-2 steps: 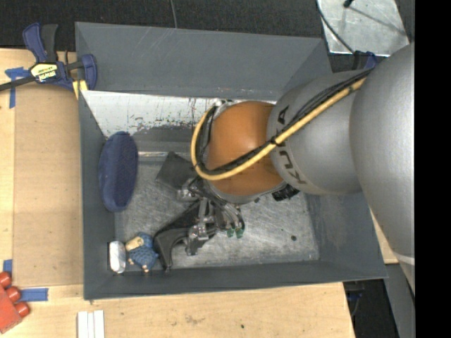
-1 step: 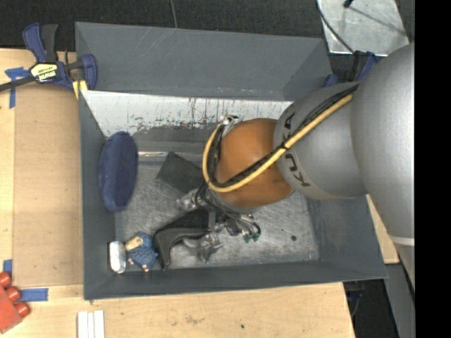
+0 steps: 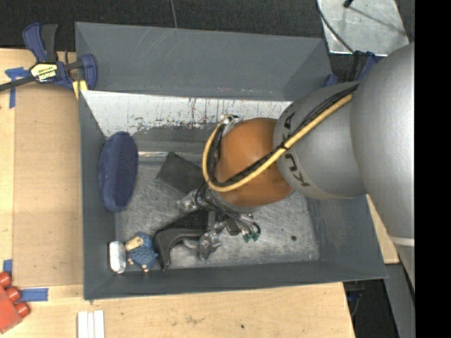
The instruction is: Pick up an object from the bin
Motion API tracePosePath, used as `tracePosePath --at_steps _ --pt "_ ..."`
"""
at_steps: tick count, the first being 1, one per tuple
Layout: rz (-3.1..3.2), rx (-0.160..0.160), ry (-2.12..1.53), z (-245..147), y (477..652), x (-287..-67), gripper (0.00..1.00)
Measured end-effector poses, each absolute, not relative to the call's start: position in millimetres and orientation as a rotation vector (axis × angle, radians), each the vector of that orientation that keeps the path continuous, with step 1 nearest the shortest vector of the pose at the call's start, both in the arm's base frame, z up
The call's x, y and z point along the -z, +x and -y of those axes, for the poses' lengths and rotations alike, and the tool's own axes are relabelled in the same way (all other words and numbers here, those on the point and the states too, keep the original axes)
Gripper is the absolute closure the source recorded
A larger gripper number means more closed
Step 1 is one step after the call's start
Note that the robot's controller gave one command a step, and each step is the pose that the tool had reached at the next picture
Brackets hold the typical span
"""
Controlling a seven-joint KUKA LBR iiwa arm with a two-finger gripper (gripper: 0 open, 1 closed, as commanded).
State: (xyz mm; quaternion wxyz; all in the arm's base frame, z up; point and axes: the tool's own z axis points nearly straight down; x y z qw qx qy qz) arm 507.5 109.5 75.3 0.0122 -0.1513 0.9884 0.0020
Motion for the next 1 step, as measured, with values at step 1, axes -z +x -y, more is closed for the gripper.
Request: tracePosePath --at_steps 1 --pt "-3.045 0.001 -0.754 -108.3 519.6 -216.2 1.0"
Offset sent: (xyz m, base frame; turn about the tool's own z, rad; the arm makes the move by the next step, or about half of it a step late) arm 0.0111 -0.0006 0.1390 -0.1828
